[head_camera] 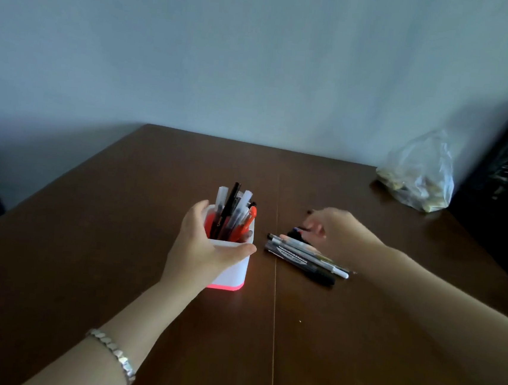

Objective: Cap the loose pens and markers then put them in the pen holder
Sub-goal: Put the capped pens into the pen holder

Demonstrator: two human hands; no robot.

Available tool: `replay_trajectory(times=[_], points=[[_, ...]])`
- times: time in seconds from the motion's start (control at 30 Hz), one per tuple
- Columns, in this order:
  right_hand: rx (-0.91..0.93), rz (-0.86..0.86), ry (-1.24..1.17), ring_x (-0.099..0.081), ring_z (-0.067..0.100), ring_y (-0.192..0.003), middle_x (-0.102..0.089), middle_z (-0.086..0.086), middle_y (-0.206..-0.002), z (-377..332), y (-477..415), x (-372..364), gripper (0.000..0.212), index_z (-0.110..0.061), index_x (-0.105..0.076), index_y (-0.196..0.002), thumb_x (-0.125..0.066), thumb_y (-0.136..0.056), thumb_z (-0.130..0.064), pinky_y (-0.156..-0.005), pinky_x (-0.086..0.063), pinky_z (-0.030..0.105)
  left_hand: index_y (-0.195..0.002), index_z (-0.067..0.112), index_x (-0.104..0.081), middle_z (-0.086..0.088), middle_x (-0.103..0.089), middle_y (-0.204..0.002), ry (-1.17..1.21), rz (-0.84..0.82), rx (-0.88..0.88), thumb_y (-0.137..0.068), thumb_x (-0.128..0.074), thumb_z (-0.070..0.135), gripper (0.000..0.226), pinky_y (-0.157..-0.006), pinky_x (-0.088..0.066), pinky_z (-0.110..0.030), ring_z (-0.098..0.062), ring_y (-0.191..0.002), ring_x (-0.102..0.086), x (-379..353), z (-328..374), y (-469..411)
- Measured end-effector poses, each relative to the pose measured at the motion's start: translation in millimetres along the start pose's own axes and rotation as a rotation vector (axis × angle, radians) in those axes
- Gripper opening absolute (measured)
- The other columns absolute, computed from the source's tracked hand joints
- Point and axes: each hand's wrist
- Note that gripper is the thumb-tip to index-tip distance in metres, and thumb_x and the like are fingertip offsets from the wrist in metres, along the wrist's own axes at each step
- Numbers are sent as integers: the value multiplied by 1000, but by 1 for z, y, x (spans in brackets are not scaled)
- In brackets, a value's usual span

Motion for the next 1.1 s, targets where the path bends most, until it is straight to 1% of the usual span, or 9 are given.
replay_trajectory(times=[0.1, 0.3, 0.53, 0.67, 0.77, 0.87, 0.97, 1.03, 1.1], points=[[-102, -250, 212, -50, 21, -113, -50, 4, -125, 24, 21, -36, 44, -17, -49, -126, -50, -89, -41, -95, -43, 34, -135, 25, -27, 17, -33, -116, -6, 2, -33, -60, -81, 40, 94, -77, -46, -24, -5, -105, -42, -8, 5, 3], [-163, -56, 80, -37, 20, -126, -43, 3, -132, 31, 28, -69, 51, -18, -41, -132, -51, -88, -43, -104, -36, 33, -136, 24, -26, 8, -37, -130, -15, -31, -42, -62, -80, 40, 93, -78, -44, -22, -4, -107, -40, -12, 6, 4], [-190, -178, 76, -45, 21, -116, -50, 4, -124, 36, 18, -69, 42, -14, -49, -122, -51, -89, -39, -96, -42, 32, -136, 23, -28, 3, -38, -134, -70, -22, -42, -62, -80, 42, 92, -81, -46, -25, -5, -108, -40, -12, 6, 3], [-120, -143, 115, -48, 18, -116, -49, 2, -129, 36, 33, -81, 33, -18, -44, -124, -43, -94, -30, -98, -42, 32, -136, 23, -28, 4, -38, -134, -77, -18, -41, -63, -79, 41, 91, -78, -44, -22, -4, -106, -39, -12, 7, 4], [-148, -143, -64, -53, 13, -106, -50, 0, -130, 34, 44, -67, 40, -24, -36, -133, -42, -95, -28, -89, -45, 26, -135, 25, -29, 5, -38, -133, -89, -22, -41, -62, -79, 45, 91, -77, -45, -21, -4, -105, -40, -12, 7, 4], [-79, -8, -264, -58, 12, -85, -61, -2, -112, 28, 50, -21, 37, -29, -42, -130, -47, -93, -25, -66, -45, 15, -133, 28, -28, 6, -39, -132, -83, -36, -23, -59, -79, 49, 93, -83, -52, -31, -10, -108, -46, -12, 6, 3], [48, 103, -318, -61, 12, -77, -64, -10, -88, 11, 50, 42, 20, -45, -46, -104, -49, -91, -31, -65, -47, 17, -134, 28, -28, 8, -39, -131, -86, -45, -8, -59, -80, 47, 93, -87, -53, -37, -11, -110, -47, -12, 5, 3], [116, 43, -228, -57, 2, -61, -64, -15, -70, -4, 46, 76, 13, -49, -52, -92, -49, -89, -36, -57, -43, 14, -134, 26, -29, 9, -39, -127, -83, -37, -22, -59, -80, 46, 93, -87, -52, -34, -10, -108, -47, -12, 6, 4], [176, -64, -109, -53, 4, -55, -64, -17, -67, -22, 36, 95, 14, -44, -62, -88, -50, -86, -37, -54, -41, 16, -134, 24, -29, 9, -38, -126, -90, -22, -32, -60, -80, 44, 92, -86, -51, -31, -7, -107, -44, -12, 8, 6]])
Point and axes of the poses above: each hand's wrist, its own y-axis away from the middle knuckle, its own x-axis out of the back of the hand, z = x × y
